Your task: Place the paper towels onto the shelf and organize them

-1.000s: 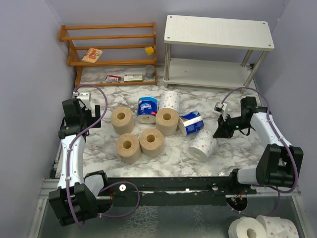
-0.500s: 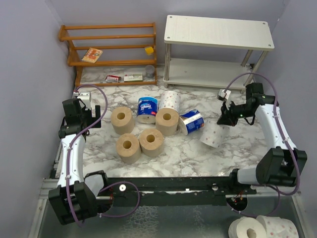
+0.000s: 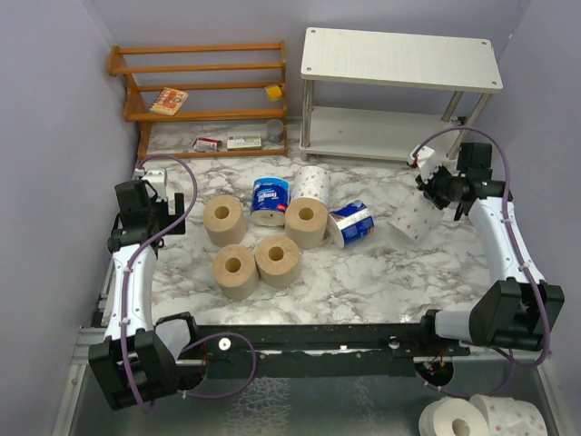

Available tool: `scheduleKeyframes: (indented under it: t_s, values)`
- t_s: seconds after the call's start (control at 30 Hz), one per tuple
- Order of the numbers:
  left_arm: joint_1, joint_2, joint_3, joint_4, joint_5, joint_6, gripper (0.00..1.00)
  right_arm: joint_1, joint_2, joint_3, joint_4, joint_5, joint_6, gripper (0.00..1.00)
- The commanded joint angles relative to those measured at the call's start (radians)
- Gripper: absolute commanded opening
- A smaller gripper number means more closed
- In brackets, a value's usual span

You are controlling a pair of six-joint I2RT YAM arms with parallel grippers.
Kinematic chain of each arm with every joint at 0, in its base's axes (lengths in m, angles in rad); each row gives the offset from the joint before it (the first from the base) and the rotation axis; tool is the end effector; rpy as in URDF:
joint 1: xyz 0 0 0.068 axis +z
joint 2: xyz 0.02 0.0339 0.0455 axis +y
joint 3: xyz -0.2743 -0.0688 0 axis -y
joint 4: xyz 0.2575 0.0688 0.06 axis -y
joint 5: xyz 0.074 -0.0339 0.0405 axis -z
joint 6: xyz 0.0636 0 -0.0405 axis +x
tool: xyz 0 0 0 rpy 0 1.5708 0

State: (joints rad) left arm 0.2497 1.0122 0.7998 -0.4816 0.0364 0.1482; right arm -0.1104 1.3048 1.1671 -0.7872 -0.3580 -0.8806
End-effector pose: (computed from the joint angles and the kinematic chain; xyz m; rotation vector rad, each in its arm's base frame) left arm 0.2377 0.0582 0.2625 -0.0958 2.2679 0.1698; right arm 0.2923 -0.0100 0.2956 -1.0411 2.1799 0.0001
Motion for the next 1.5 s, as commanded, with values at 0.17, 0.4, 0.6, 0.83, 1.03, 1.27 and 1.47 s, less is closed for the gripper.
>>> scheduleKeyframes:
  t_s: [0.17,0.4,0.6,0.83,1.03,1.27,1.47]
  values:
    - [0.006,0.003,-0.010,0.015,-0.012,0.000,0.99,0.002,0.008,-0.125,0.198,-0.029,0.210,0.01]
    - [0.006,0.010,-0.009,0.014,-0.010,0.001,0.99,0.002,-0.010,-0.140,0.050,-0.127,0.212,0.04]
    - [0.006,0.014,-0.010,0.011,-0.010,0.002,0.99,0.002,-0.058,-0.087,-0.125,-0.180,0.199,0.58]
    - [0.006,0.015,-0.009,0.011,-0.008,0.001,0.99,0.005,-0.159,-0.106,-0.194,-0.147,0.208,0.65]
    - [0.006,0.014,-0.010,0.011,-0.007,0.002,0.99,0.035,-0.286,-0.267,-0.001,0.067,0.247,0.57]
    - [0.006,0.010,-0.011,0.010,-0.016,0.002,0.99,0.047,-0.313,-0.328,0.120,0.150,0.261,0.57]
    - [0.006,0.012,-0.013,0.011,-0.019,0.002,0.99,0.150,-0.237,-0.331,0.190,0.272,0.356,0.54]
